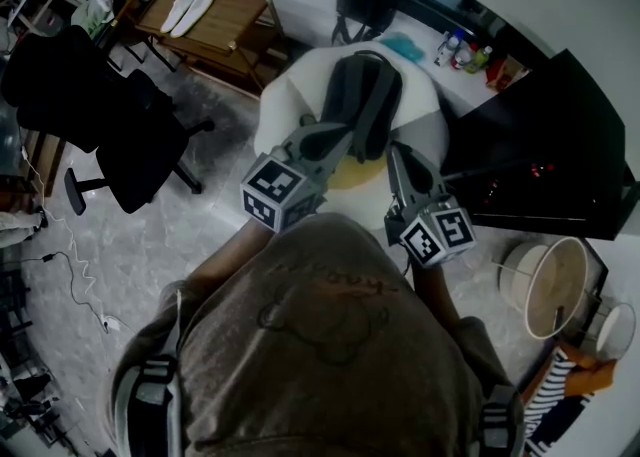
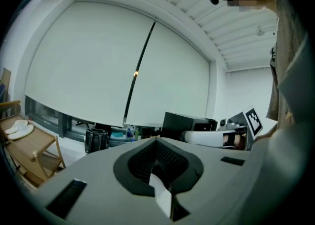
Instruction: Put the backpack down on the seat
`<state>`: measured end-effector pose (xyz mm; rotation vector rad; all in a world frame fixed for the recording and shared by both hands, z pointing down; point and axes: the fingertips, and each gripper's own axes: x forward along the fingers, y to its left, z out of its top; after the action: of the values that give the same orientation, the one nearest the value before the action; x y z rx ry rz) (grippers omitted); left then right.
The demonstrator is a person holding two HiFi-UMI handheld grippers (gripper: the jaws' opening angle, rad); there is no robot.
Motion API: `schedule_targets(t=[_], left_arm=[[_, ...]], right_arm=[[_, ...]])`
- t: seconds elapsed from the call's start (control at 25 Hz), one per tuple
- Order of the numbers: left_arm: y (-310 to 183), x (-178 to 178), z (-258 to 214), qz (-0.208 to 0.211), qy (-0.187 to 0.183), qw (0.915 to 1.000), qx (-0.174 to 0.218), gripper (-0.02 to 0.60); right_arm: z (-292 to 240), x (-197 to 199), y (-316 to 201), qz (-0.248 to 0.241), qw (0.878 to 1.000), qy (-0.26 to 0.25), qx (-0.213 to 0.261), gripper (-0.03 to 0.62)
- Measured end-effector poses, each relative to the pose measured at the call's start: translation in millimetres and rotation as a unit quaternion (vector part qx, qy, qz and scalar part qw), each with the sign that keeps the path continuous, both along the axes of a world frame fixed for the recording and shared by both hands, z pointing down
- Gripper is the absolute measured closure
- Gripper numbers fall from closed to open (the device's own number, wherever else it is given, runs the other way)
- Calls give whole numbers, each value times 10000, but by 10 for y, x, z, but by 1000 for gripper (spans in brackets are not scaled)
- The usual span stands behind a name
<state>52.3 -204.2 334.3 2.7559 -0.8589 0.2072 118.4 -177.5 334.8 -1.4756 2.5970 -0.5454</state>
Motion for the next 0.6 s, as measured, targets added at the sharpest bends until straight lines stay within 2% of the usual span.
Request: schedule_targets(t=[0.32,0.48,0.6], left_arm=[[-83,93,-16,-86,85,9999,-98,581],[-149,119,-51,-136,146,9998,32,581],[-137,125,-29,-136,160,9998,-27,581]], right_arm=[[13,27,-58,-165,9998,80,57,595],[24,24,-89,-210,9997,110,66,595],[52,4,-87,-236,9997,105,11,595]])
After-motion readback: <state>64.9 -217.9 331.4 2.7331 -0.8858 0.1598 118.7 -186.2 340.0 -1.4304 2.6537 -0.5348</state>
